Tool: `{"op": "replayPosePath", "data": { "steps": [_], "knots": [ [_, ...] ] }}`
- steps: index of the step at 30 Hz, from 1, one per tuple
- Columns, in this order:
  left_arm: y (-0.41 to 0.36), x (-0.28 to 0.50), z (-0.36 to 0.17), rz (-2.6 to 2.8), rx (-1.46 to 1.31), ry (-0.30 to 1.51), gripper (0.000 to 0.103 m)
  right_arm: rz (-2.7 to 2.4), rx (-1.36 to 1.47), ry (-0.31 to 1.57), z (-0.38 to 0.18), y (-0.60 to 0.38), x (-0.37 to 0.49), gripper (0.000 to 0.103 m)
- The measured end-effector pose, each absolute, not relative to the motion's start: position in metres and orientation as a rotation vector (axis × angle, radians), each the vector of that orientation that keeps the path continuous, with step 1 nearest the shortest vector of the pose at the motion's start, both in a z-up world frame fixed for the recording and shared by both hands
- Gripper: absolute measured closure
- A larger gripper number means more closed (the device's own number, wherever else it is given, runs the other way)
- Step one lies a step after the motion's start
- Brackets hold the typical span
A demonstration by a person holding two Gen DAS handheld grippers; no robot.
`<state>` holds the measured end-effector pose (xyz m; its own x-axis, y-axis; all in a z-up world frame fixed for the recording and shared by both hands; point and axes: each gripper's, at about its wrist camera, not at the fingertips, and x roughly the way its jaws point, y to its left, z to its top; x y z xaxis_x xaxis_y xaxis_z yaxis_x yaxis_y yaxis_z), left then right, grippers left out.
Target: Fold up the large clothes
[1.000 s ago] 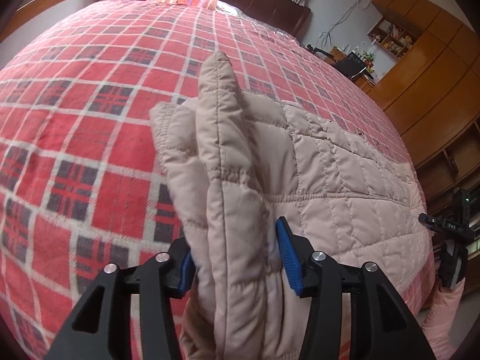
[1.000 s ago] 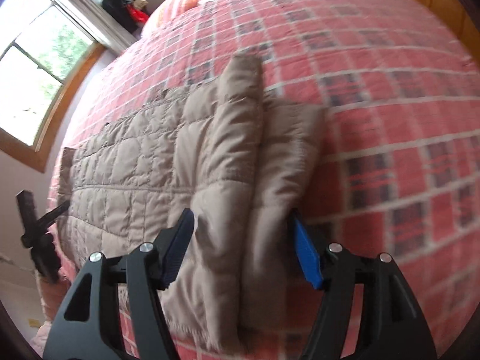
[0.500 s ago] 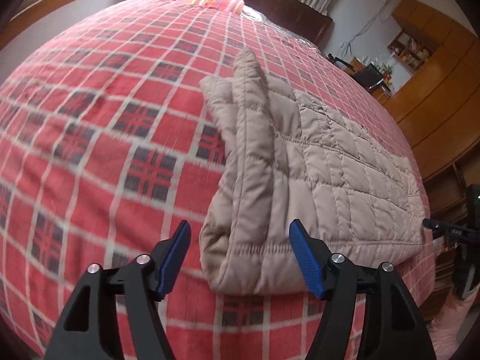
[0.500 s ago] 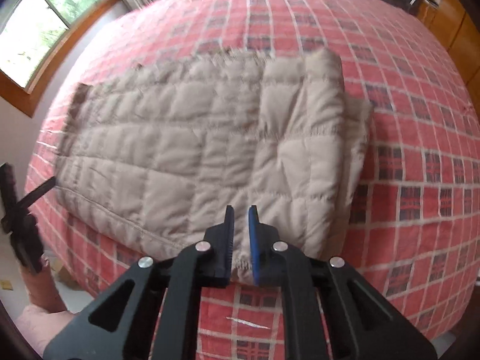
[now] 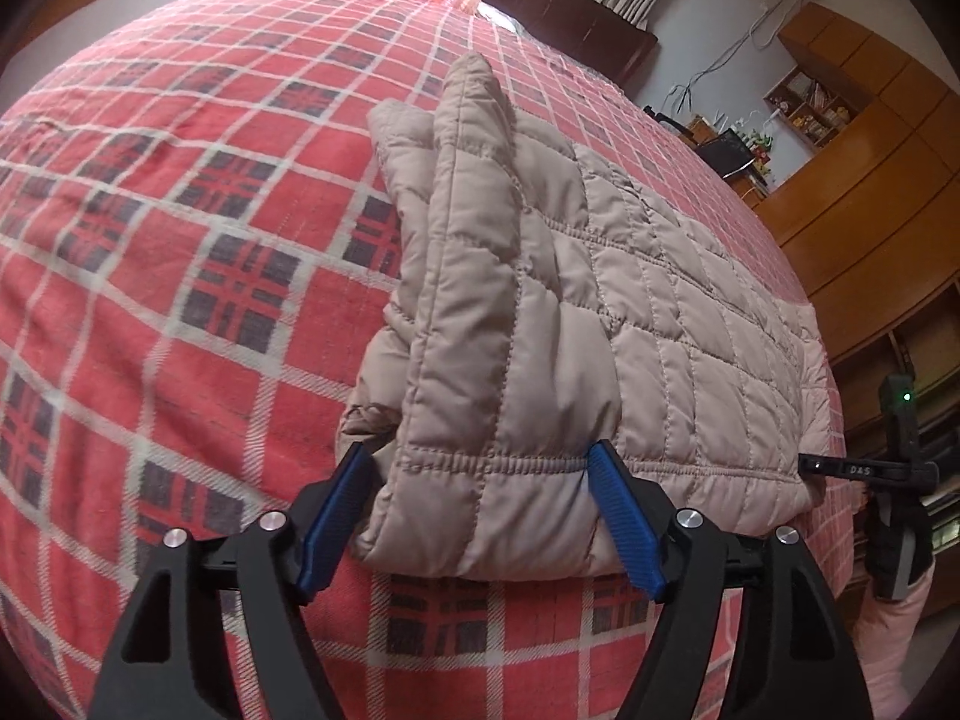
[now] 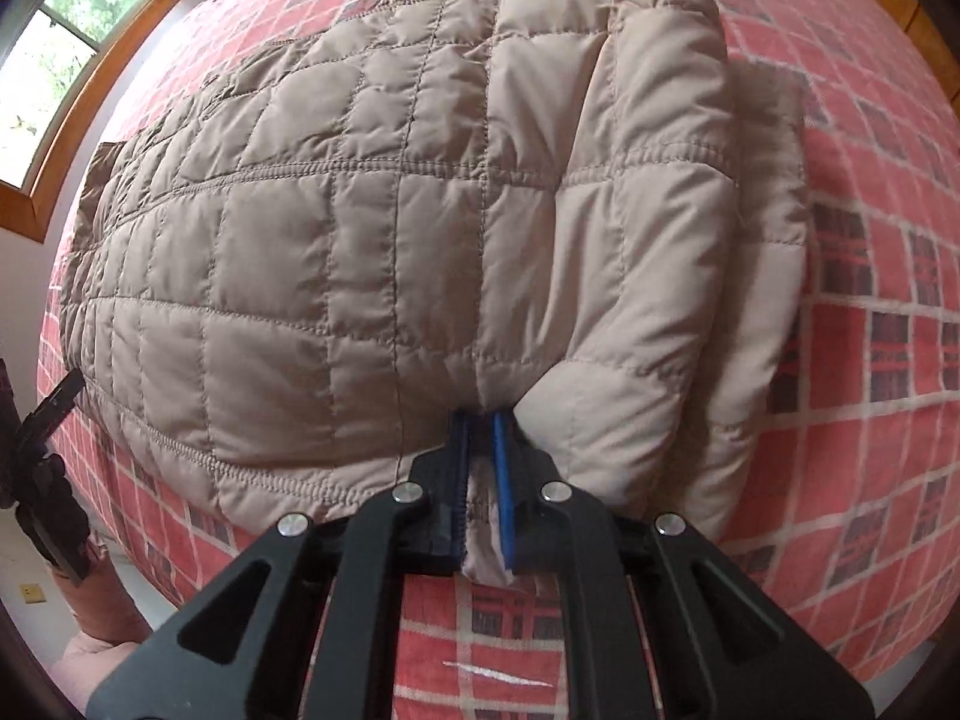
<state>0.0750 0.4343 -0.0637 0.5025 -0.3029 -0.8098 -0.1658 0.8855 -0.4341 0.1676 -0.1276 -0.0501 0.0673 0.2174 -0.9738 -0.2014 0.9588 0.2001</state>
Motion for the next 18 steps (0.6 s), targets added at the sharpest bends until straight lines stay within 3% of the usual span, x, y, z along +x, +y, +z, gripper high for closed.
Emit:
{"op": "replayPosePath", "data": {
  "steps": [3, 5, 8, 10, 12, 18],
  "knots": [
    [0.434, 0.077, -0.065, -0.087, -0.533, 1.038, 0.028, 0.318, 0.029, 1.474, -0.05, -0.134, 0.166, 0.097],
    [0.433, 0.079, -0.066, -0.069, -0.543, 1.032, 0.034, 0.321, 0.036, 1.476, -0.052, -0.14, 0.167, 0.097],
    [0.433, 0.079, -0.066, -0.051, -0.56, 1.034, 0.057, 0.319, 0.039, 1.473, -0.052, -0.145, 0.169, 0.097],
    [0.434, 0.079, -0.06, -0.038, -0.572, 1.019, 0.081, 0.319, 0.039, 1.472, -0.054, -0.15, 0.171, 0.097],
    [0.433, 0.077, -0.051, -0.03, -0.566, 0.996, 0.088, 0.32, 0.044, 1.472, -0.055, -0.153, 0.171, 0.097],
    [0.413, 0.074, -0.015, -0.041, -0.484, 0.919, 0.094, 0.318, 0.043, 1.474, -0.053, -0.144, 0.168, 0.097]
  ]
}}
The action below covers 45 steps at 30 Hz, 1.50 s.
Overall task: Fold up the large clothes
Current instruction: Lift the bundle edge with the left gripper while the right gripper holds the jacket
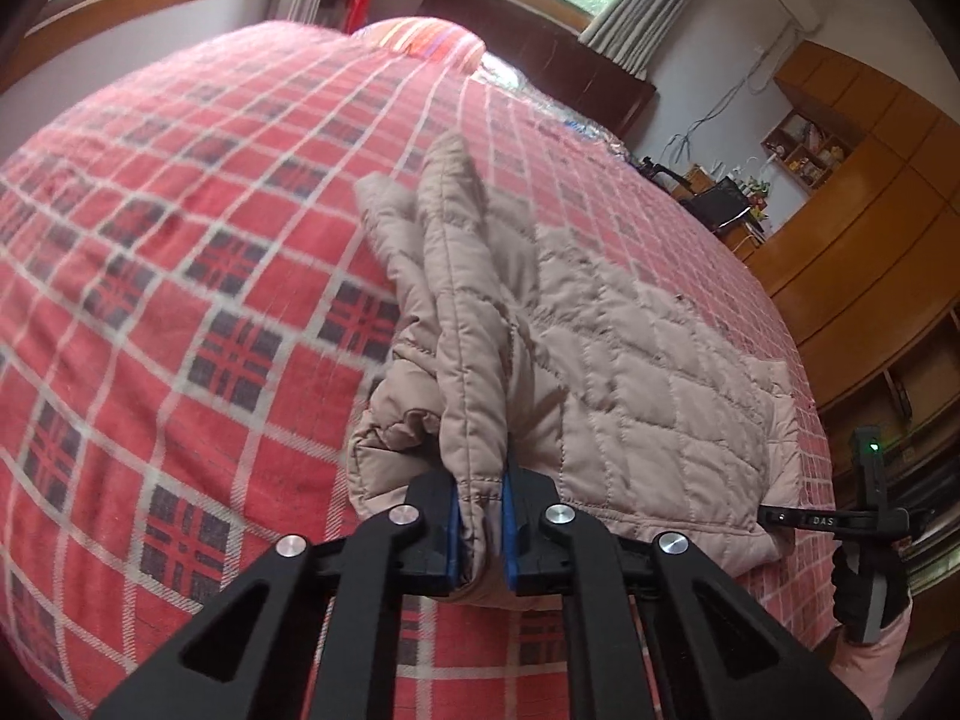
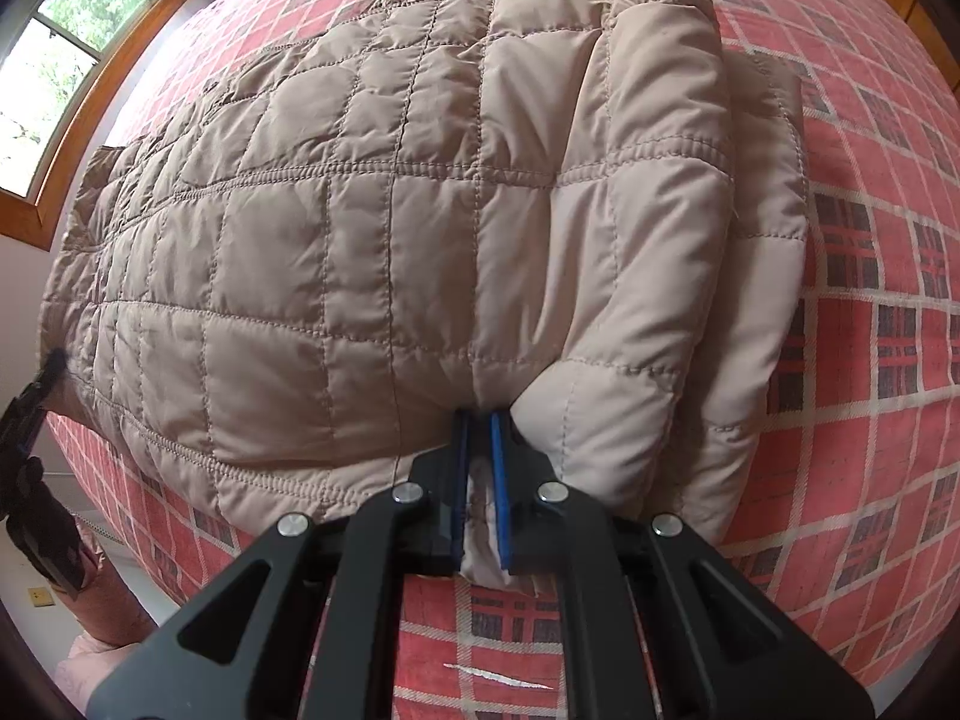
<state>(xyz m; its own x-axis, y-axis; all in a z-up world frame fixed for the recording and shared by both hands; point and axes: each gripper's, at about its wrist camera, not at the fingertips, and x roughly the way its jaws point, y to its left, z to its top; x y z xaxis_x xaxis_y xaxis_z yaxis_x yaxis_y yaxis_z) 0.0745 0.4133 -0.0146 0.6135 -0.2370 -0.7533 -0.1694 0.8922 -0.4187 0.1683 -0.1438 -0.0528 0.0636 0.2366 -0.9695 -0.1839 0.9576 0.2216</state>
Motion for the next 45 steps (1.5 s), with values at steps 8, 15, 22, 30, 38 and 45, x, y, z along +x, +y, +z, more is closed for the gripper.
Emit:
{"op": "replayPosePath", "data": {
  "steps": [8, 15, 22, 30, 38, 45],
  "knots": [
    [0.359, 0.081, 0.031, -0.178, -0.327, 0.844, 0.096, 0.327, 0.065, 1.471, -0.051, -0.143, 0.168, 0.097],
    [0.372, 0.086, 0.019, -0.101, -0.362, 0.88, 0.095, 0.352, 0.082, 1.464, -0.053, -0.149, 0.169, 0.097],
    [0.421, 0.085, -0.032, -0.026, -0.407, 1.025, 0.059, 0.353, 0.067, 1.465, -0.052, -0.144, 0.167, 0.097],
    [0.448, 0.112, -0.063, -0.117, -0.56, 1.048, 0.04, 0.349, 0.086, 1.463, -0.053, -0.144, 0.166, 0.097],
    [0.491, 0.127, -0.055, -0.11, -0.702, 1.015, 0.039, 0.354, 0.105, 1.468, -0.052, -0.153, 0.169, 0.097],
    [0.5, 0.139, -0.058, -0.25, -0.713, 1.01, 0.03, 0.354, 0.128, 1.483, -0.053, -0.156, 0.174, 0.097]
  ]
}}
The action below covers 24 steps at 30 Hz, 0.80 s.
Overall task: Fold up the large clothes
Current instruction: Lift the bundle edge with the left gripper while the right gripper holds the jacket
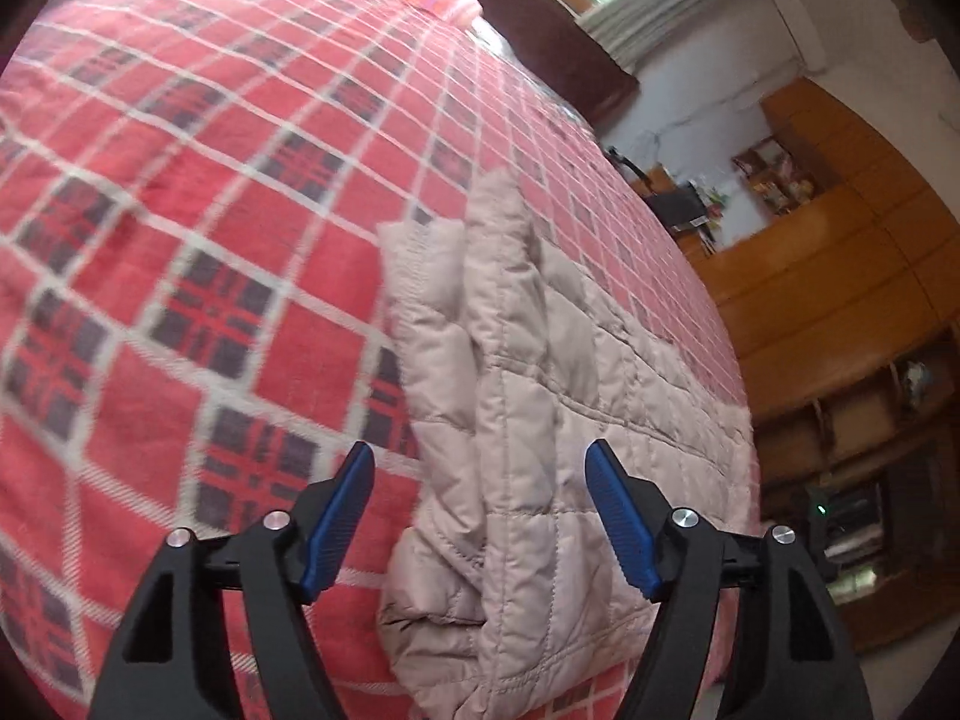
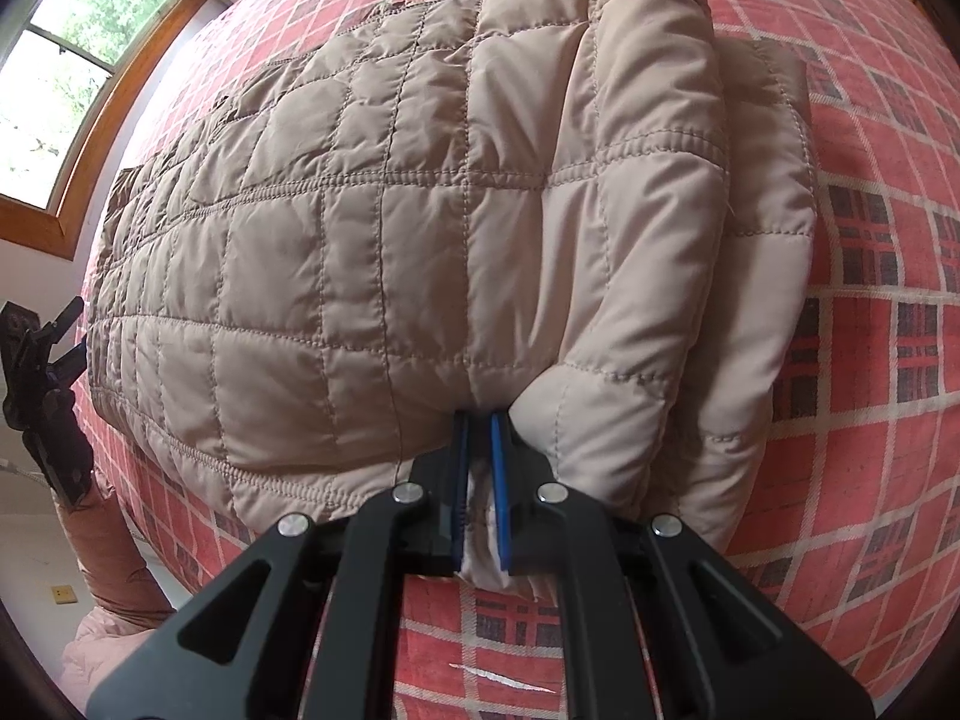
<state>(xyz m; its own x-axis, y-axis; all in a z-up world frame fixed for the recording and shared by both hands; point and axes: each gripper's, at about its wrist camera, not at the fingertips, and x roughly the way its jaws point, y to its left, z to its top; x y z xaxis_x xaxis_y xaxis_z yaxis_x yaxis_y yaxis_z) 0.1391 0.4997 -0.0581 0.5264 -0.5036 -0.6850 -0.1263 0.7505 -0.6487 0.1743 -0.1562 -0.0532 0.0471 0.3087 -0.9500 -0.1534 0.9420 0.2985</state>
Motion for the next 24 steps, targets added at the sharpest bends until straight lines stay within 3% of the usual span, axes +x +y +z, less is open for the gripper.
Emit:
{"op": "replayPosePath", "data": {
  "steps": [7, 8, 9, 13, 16, 24],
  "knots": [
    [0.493, 0.164, -0.083, -0.308, -0.726, 1.046, 0.025, 0.357, 0.145, 1.478, -0.053, -0.16, 0.174, 0.097],
    [0.49, 0.165, -0.083, -0.336, -0.721, 1.049, 0.031, 0.357, 0.147, 1.48, -0.054, -0.161, 0.174, 0.097],
    [0.484, 0.167, -0.084, -0.383, -0.738, 1.068, 0.052, 0.357, 0.147, 1.482, -0.053, -0.161, 0.175, 0.097],
    [0.469, 0.167, -0.08, -0.353, -0.698, 1.077, 0.076, 0.359, 0.146, 1.479, -0.053, -0.163, 0.176, 0.097],
    [0.459, 0.163, -0.057, -0.329, -0.694, 1.052, 0.083, 0.361, 0.158, 1.474, -0.053, -0.163, 0.174, 0.097],
    [0.36, 0.147, 0.034, -0.211, -0.38, 0.983, 0.085, 0.367, 0.155, 1.467, -0.055, -0.163, 0.17, 0.097]
  ]
}}
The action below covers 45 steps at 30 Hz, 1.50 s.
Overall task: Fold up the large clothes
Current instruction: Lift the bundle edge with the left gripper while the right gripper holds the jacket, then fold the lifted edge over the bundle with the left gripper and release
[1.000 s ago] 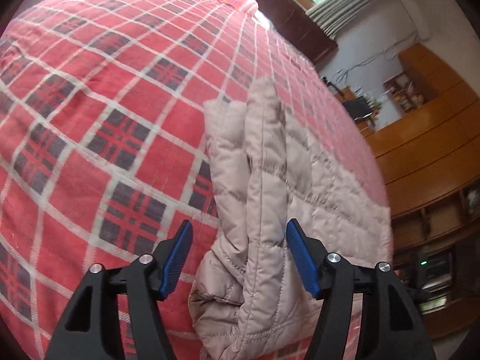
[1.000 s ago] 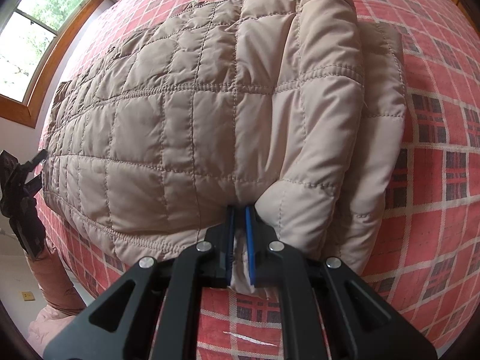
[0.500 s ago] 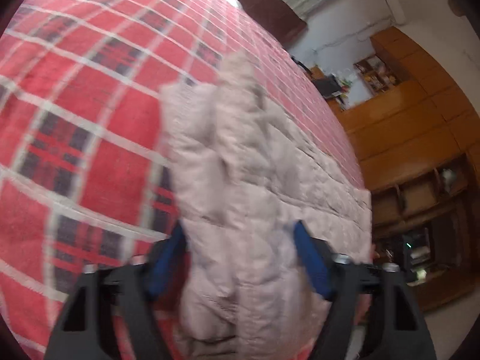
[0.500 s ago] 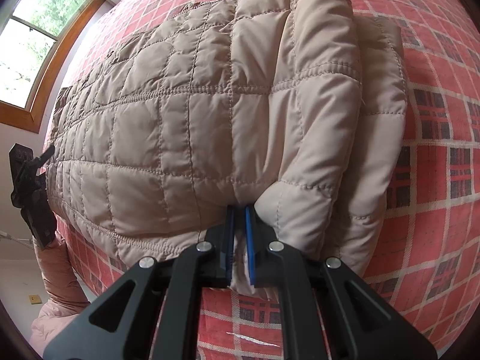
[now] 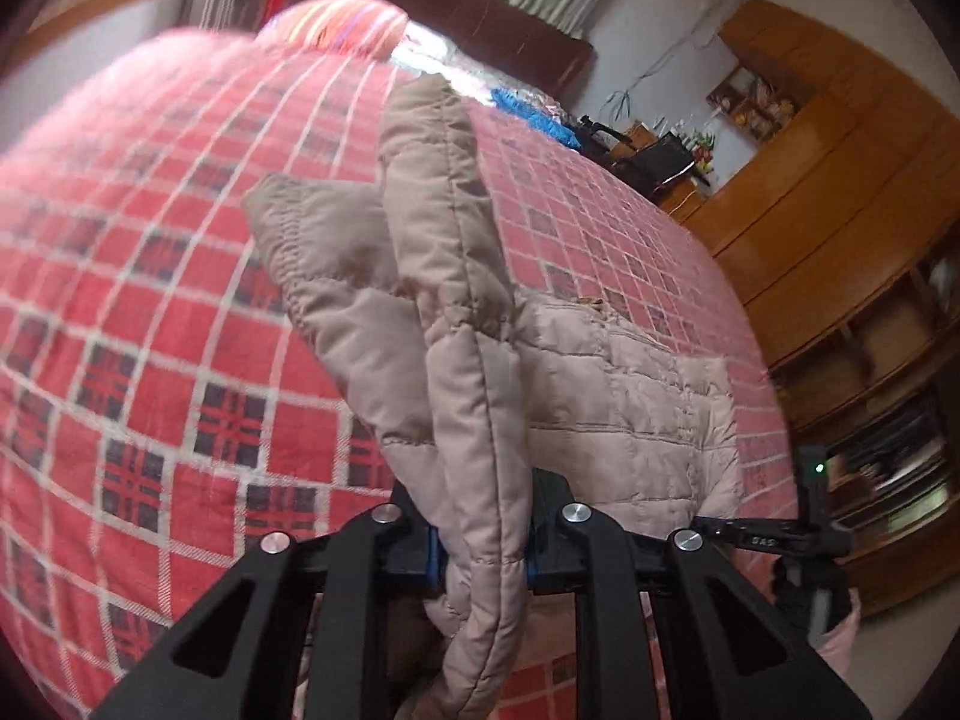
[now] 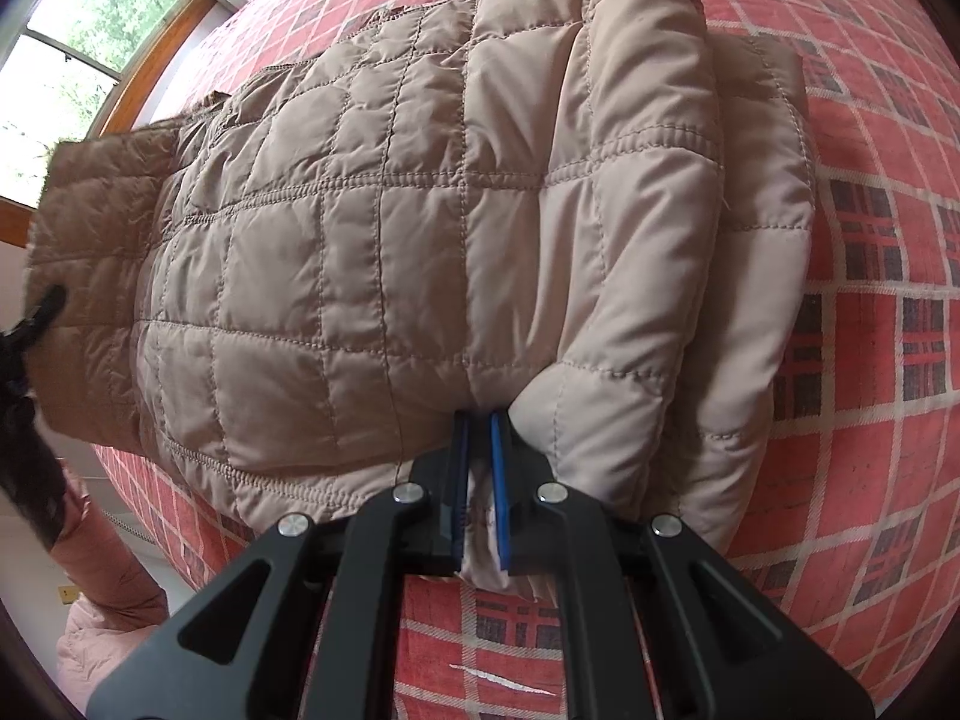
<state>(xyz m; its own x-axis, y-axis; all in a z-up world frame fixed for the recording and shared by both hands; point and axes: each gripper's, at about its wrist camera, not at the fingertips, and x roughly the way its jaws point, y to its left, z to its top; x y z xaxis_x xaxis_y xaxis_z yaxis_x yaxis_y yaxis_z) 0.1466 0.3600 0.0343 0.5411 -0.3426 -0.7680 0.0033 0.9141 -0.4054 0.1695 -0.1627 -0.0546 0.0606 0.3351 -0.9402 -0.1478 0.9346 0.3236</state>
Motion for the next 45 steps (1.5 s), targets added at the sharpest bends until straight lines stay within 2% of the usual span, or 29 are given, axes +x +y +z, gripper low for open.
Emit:
{"op": "replayPosePath", "data": {
  "steps": [6, 20, 30, 45],
  "knots": [
    [0.278, 0.14, 0.065, -0.178, -0.169, 0.934, 0.085, 0.388, 0.177, 1.456, -0.057, -0.167, 0.164, 0.097],
    [0.211, 0.169, 0.069, -0.16, -0.124, 1.01, 0.085, 0.442, 0.208, 1.445, -0.06, -0.189, 0.163, 0.098],
    [0.144, 0.193, 0.016, -0.214, -0.065, 1.135, 0.081, 0.449, 0.219, 1.435, -0.059, -0.199, 0.163, 0.098],
    [0.124, 0.198, -0.018, -0.208, -0.056, 1.142, 0.078, 0.441, 0.232, 1.451, -0.065, -0.202, 0.176, 0.099]
  ]
}}
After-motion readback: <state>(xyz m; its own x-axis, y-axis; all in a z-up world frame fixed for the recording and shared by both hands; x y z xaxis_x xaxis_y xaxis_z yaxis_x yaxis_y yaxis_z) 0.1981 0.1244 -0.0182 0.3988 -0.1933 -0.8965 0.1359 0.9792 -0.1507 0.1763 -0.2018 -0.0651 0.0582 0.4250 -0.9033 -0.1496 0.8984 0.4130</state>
